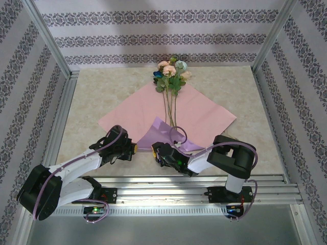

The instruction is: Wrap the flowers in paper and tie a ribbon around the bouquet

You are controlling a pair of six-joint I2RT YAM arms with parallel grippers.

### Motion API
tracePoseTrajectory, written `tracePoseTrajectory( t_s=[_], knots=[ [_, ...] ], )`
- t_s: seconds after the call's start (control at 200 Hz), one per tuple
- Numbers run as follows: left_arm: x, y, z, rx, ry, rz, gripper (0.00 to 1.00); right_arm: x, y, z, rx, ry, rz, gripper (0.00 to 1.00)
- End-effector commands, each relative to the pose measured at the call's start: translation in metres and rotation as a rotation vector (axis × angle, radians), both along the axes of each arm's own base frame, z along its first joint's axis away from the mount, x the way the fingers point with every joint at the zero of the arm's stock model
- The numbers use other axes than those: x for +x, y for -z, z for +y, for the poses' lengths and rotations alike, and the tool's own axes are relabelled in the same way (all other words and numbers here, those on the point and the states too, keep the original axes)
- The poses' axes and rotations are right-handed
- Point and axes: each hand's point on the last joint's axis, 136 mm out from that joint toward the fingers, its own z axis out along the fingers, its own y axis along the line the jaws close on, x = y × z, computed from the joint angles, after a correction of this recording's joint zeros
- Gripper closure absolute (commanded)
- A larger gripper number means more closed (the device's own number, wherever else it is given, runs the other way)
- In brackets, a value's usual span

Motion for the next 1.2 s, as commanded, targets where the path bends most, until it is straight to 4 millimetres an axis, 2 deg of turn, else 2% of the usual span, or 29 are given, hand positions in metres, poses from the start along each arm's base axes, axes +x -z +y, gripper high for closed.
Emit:
tracePoseTrajectory(
  t_s=[0.0, 0.06, 0.155, 0.255, 0.31, 0.355, 0.38, 0.47, 0.535, 0.694, 0.824, 0.944, 1.094, 1.194],
  knots=[
    [-0.009, 0.006, 0.009, 0.011, -0.029, 0.062, 1.0, -0.001, 0.032, -0.036, -0.153, 0.048, 0.018, 0.67],
    [-0.008, 0.006, 0.011, 0.01, -0.031, 0.063, 1.0, 0.001, 0.032, -0.04, -0.164, 0.052, 0.009, 0.68],
    [-0.011, 0.008, 0.016, 0.014, -0.034, 0.077, 1.0, 0.006, 0.032, -0.045, -0.178, 0.058, -0.001, 0.75],
    [-0.012, 0.008, 0.021, 0.018, -0.037, 0.085, 1.0, 0.009, 0.032, -0.053, -0.2, 0.065, -0.005, 0.95],
    [-0.012, 0.009, 0.023, 0.02, -0.036, 0.088, 1.0, 0.012, 0.031, -0.054, -0.199, 0.059, -0.004, 0.99],
    [-0.012, 0.01, 0.024, 0.02, -0.035, 0.093, 1.0, 0.013, 0.029, -0.053, -0.194, 0.053, -0.005, 0.99],
    [-0.012, 0.01, 0.024, 0.019, -0.037, 0.094, 1.0, 0.014, 0.027, -0.053, -0.196, 0.051, -0.006, 0.96],
    [-0.012, 0.01, 0.026, 0.016, -0.042, 0.096, 1.0, 0.01, 0.024, -0.055, -0.233, 0.03, 0.015, 0.66],
    [-0.011, 0.01, 0.027, 0.015, -0.043, 0.098, 1.0, 0.009, 0.025, -0.061, -0.274, 0.024, 0.024, 0.62],
    [-0.011, 0.011, 0.028, 0.014, -0.043, 0.099, 1.0, 0.009, 0.036, -0.07, -0.274, 0.037, 0.046, 0.76],
    [-0.011, 0.011, 0.03, 0.018, -0.043, 0.103, 1.0, 0.008, 0.038, -0.072, -0.285, 0.031, 0.063, 0.81],
    [-0.012, 0.01, 0.034, 0.032, -0.043, 0.102, 1.0, 0.009, 0.035, -0.07, -0.282, 0.03, 0.064, 0.96],
    [-0.013, 0.011, 0.035, 0.036, -0.027, 0.105, 1.0, 0.01, 0.025, -0.063, -0.259, 0.029, 0.082, 1.0],
    [-0.016, 0.008, 0.033, 0.037, 0.0, 0.108, 0.67, 0.012, 0.017, -0.057, -0.24, 0.03, 0.094, 1.0]
  ],
)
